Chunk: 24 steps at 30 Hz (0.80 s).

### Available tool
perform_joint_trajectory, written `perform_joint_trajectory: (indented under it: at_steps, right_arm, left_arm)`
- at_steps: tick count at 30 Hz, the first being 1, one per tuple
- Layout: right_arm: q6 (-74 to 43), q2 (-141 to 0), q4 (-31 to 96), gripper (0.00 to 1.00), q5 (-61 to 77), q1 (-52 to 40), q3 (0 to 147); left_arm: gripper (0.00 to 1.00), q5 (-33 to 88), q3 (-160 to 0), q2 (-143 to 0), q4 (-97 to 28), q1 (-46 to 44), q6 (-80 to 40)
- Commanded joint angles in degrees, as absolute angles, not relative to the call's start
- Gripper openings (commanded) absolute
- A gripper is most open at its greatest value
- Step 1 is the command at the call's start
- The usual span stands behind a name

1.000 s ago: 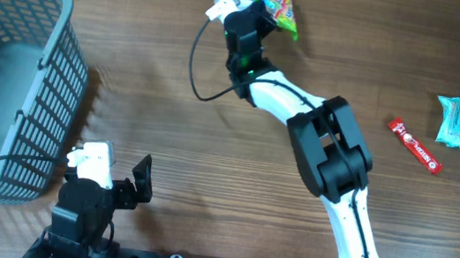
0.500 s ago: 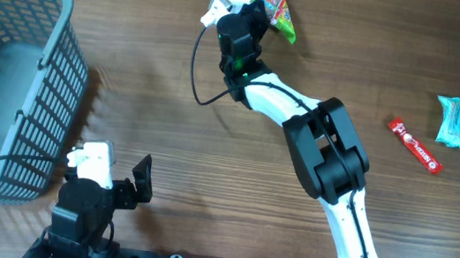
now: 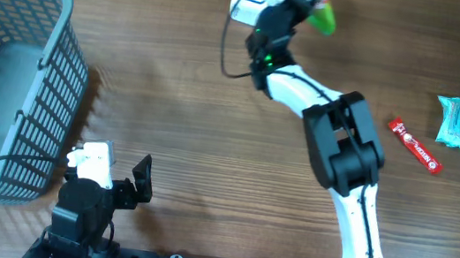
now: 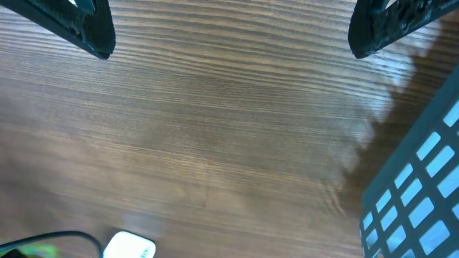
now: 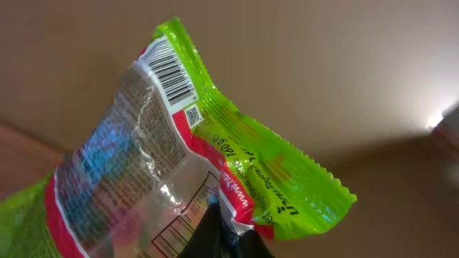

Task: Scan the item barcode
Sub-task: 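Carry the Haribo bag to the right side and release it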

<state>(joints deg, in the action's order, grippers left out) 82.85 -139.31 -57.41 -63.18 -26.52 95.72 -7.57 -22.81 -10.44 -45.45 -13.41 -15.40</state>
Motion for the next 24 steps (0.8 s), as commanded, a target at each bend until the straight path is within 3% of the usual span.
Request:
perform_joint_trajectory:
  at_steps: [1, 10, 24]
  right_arm:
    - [89.91, -138.85, -58.22, 0.04, -70.74, -21.67, 96.42]
    - [80.99, -138.87, -57.84, 0.04, -87.09, -9.13, 96.2]
    - [79.0, -138.98, -57.91, 0.04, -87.05, 3.75, 79.96]
  left_arm:
    - [1.0, -7.31, -22.48, -10.02, -45.32, -13.1, -15.68]
    - [1.0, -7.31, -22.48, -10.02, -45.32, -13.1, -15.68]
    - [1.0, -7.31, -22.48, -10.02, -45.32, -13.1, -15.68]
